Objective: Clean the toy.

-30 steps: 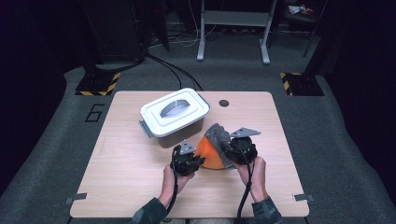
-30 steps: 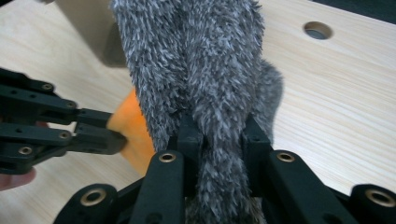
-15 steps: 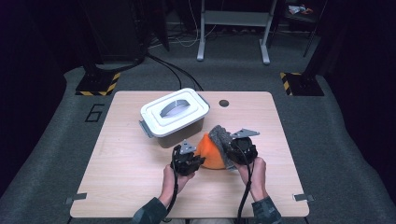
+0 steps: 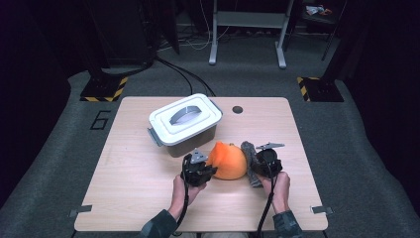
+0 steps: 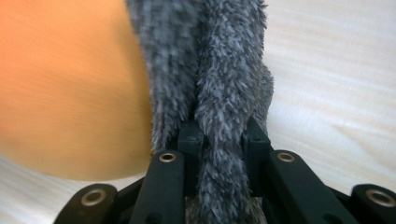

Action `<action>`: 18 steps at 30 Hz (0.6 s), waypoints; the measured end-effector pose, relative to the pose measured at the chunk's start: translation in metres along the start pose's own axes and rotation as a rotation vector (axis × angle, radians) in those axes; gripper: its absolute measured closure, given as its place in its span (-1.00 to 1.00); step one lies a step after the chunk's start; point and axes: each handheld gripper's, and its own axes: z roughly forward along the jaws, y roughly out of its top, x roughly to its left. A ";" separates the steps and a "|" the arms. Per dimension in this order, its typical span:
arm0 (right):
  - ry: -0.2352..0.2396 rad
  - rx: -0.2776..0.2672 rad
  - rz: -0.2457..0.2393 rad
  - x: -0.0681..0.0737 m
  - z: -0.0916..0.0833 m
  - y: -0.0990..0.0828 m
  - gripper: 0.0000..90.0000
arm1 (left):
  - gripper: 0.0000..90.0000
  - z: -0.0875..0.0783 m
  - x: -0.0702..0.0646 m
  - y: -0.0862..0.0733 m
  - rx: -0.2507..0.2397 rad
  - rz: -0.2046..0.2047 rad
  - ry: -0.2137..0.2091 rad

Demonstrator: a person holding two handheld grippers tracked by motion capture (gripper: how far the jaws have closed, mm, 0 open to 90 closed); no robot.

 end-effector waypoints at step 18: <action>-0.001 -0.119 -0.059 0.019 -0.045 0.016 0.66 | 0.80 0.000 0.003 -0.001 -0.010 -0.008 0.011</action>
